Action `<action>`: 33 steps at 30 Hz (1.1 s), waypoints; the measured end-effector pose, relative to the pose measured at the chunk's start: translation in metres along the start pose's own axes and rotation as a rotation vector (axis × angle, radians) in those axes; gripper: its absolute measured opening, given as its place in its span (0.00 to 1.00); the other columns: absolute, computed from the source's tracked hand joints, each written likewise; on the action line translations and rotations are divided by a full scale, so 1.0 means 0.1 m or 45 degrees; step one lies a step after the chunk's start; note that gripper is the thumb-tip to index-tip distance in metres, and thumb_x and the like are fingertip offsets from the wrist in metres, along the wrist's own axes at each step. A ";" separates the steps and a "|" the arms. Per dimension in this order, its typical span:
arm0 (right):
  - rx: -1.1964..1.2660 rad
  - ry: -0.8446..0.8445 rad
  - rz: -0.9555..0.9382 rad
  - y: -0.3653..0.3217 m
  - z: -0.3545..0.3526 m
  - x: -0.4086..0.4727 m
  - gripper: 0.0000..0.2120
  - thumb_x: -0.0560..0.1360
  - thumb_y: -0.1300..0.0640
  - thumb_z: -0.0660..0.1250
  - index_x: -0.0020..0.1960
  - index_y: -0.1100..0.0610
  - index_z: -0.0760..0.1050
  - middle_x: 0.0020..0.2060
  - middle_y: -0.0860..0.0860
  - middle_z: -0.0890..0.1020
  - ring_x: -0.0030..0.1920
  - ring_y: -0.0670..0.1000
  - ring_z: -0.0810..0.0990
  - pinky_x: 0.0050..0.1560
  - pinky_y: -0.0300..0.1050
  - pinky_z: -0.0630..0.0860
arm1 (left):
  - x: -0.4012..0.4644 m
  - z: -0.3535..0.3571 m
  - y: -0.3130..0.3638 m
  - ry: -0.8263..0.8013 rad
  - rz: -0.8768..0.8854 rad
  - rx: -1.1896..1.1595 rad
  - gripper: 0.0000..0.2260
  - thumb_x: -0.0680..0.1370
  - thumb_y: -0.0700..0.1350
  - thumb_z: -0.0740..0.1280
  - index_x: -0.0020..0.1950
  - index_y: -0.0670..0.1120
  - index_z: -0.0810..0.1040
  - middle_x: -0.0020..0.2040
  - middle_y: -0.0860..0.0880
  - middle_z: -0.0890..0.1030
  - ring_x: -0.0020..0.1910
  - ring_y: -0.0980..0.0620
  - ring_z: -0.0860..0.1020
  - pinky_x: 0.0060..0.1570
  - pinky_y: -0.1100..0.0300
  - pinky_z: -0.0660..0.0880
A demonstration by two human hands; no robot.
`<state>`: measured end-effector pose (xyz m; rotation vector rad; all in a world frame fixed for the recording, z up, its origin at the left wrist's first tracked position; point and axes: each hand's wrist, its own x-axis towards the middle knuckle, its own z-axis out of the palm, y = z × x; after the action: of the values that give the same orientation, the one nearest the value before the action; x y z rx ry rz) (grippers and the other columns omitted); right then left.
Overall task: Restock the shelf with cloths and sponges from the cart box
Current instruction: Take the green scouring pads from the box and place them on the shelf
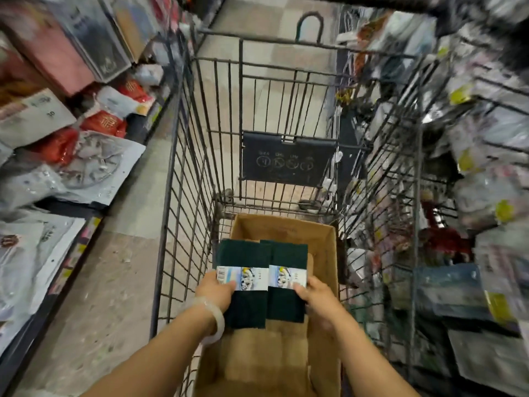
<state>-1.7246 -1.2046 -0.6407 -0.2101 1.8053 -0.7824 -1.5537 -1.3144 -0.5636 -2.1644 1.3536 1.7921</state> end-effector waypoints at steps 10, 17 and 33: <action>0.273 0.099 -0.229 0.24 0.18 -1.67 0.11 0.78 0.64 0.62 0.60 0.60 0.73 0.48 0.51 0.82 0.45 0.49 0.80 0.43 0.42 0.80 | -1.15 -0.55 -0.52 -0.097 0.292 0.012 0.15 0.78 0.38 0.63 0.65 0.38 0.70 0.61 0.38 0.77 0.59 0.39 0.76 0.60 0.51 0.72; 0.414 0.206 -0.439 0.90 0.60 -3.18 0.08 0.78 0.66 0.62 0.55 0.61 0.76 0.50 0.56 0.82 0.51 0.56 0.80 0.58 0.54 0.76 | -2.10 -1.18 -1.44 -0.208 0.534 0.013 0.09 0.78 0.36 0.64 0.57 0.37 0.76 0.58 0.40 0.78 0.59 0.38 0.76 0.61 0.50 0.72; 0.598 0.730 -0.636 1.92 0.35 -5.41 0.05 0.79 0.59 0.62 0.53 0.55 0.75 0.53 0.54 0.82 0.54 0.54 0.80 0.58 0.55 0.77 | -3.69 -1.01 -2.08 -0.603 0.712 -0.030 0.08 0.78 0.40 0.65 0.57 0.42 0.78 0.57 0.40 0.81 0.55 0.39 0.79 0.61 0.42 0.73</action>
<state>-1.4433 -0.8024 -0.3408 -0.1321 2.0509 -1.7344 -1.3328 -1.0198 -0.3318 -1.2893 1.9055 2.2951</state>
